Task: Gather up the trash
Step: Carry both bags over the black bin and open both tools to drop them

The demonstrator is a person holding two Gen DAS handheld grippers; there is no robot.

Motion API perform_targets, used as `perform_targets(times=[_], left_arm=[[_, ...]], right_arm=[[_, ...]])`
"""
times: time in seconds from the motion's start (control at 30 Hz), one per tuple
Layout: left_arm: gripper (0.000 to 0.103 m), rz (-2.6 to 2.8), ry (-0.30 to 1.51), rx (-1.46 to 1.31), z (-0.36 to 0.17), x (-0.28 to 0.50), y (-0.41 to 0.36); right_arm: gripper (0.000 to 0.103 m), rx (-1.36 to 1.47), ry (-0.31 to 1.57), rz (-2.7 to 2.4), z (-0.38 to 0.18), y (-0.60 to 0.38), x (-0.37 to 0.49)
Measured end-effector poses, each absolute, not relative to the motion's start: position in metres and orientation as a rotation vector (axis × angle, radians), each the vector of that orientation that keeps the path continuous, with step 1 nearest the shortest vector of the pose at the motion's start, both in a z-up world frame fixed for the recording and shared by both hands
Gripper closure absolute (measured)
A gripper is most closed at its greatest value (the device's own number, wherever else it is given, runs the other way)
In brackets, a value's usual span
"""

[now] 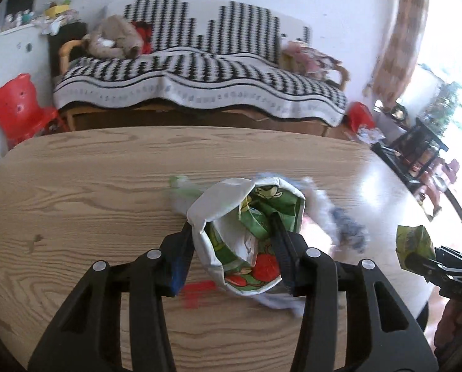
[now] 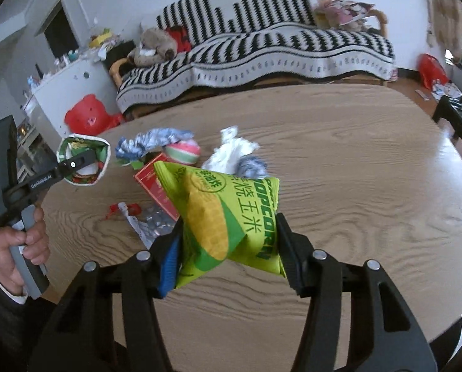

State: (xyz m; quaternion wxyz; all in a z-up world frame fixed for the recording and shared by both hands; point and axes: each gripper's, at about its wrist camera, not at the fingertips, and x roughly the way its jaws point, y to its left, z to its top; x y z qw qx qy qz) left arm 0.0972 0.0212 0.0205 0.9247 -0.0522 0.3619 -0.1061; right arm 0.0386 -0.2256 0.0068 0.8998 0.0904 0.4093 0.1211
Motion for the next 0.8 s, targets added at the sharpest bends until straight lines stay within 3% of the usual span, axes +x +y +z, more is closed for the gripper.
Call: perform_targets(times=[0.4, 0.8], left_arm=[[0.057, -0.558, 0.745, 0.022, 0.03, 0.056, -0.18], [0.057, -0.922, 0.805, 0.172, -0.009, -0.037, -0.387]], right_arm=[[0.048, 0.276, 0.787, -0.006, 0.025, -0.372, -0.055], [0.048, 0.444, 0.772, -0.351, -0.009, -0.54, -0.194]])
